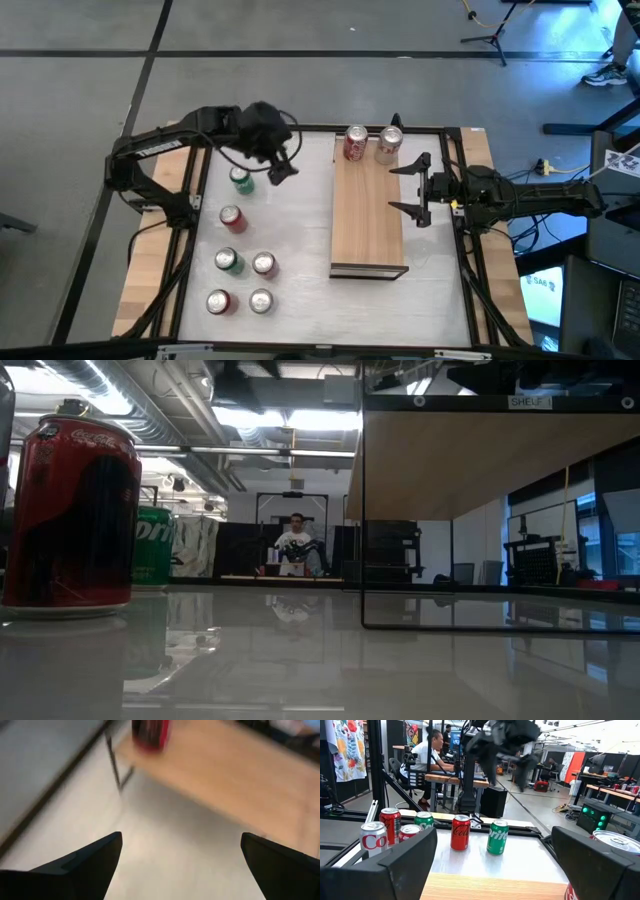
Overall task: Place canned beverage on shelf
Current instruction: Put the red white soda can on the shelf aligned with the other red white soda can
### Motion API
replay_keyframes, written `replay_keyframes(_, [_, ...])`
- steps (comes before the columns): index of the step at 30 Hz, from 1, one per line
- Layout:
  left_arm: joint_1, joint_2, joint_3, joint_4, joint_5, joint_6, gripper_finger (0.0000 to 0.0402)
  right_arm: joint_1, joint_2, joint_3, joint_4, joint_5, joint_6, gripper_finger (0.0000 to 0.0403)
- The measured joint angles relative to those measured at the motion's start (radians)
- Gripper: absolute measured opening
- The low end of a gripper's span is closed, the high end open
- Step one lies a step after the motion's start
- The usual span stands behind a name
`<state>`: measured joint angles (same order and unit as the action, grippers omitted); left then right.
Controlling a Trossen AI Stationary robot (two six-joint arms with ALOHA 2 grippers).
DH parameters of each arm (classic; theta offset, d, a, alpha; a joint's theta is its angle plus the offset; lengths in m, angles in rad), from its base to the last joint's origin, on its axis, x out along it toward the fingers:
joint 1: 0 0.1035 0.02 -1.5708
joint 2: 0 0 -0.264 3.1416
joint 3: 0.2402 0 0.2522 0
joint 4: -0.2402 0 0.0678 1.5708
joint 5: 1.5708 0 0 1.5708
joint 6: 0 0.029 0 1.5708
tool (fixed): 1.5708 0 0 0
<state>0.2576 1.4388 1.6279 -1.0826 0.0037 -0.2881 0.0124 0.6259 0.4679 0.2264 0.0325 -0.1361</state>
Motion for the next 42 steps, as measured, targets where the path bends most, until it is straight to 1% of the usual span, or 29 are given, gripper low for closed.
replay_keyframes(4, [-0.070, -0.003, 0.000, -0.128, -0.003, -0.087, 0.0396, 0.000, 0.000, 0.000, 0.000, 0.000, 0.000, 0.0386])
replay_keyframes(7, [-0.127, -0.001, 0.000, -0.165, -0.022, -0.129, 0.0396, 0.000, 0.000, 0.000, 0.000, 0.000, 0.000, 0.0386])
replay_keyframes(14, [-0.254, 0.000, 0.000, -0.157, -0.063, -0.227, 0.0396, 0.000, 0.000, 0.000, 0.000, 0.000, 0.000, 0.0386])
replay_keyframes(19, [-0.347, 0.022, 0.000, -0.149, -0.161, -0.394, 0.0396, 0.000, -0.006, 0.000, 0.005, 0.000, 0.000, 0.0386])
replay_keyframes(22, [-0.388, 0.040, 0.000, -0.148, -0.174, -0.513, 0.0396, 0.000, -0.006, 0.000, 0.003, 0.000, 0.000, 0.0386])
replay_keyframes(26, [-0.428, 0.076, 0.000, -0.148, -0.146, -0.695, 0.0396, 0.000, -0.007, 0.000, 0.003, 0.000, 0.000, 0.0386])
replay_keyframes(30, [-0.455, 0.117, 0.000, -0.168, -0.052, -0.853, 0.0396, 0.000, -0.007, 0.000, 0.005, 0.000, 0.000, 0.0386])
replay_keyframes(34, [-0.491, 0.175, 0.000, -0.171, 0.034, -0.963, 0.0396, 0.000, -0.008, 0.000, 0.010, 0.000, 0.000, 0.0386])
replay_keyframes(37, [-0.514, 0.215, 0.000, -0.187, 0.085, -1.019, 0.0396, 0.000, -0.011, 0.000, 0.010, 0.000, 0.000, 0.0386])
replay_keyframes(42, [-0.540, 0.257, 0.000, -0.265, 0.127, -1.045, 0.0396, 0.000, -0.016, 0.000, 0.010, 0.000, 0.000, 0.0386])
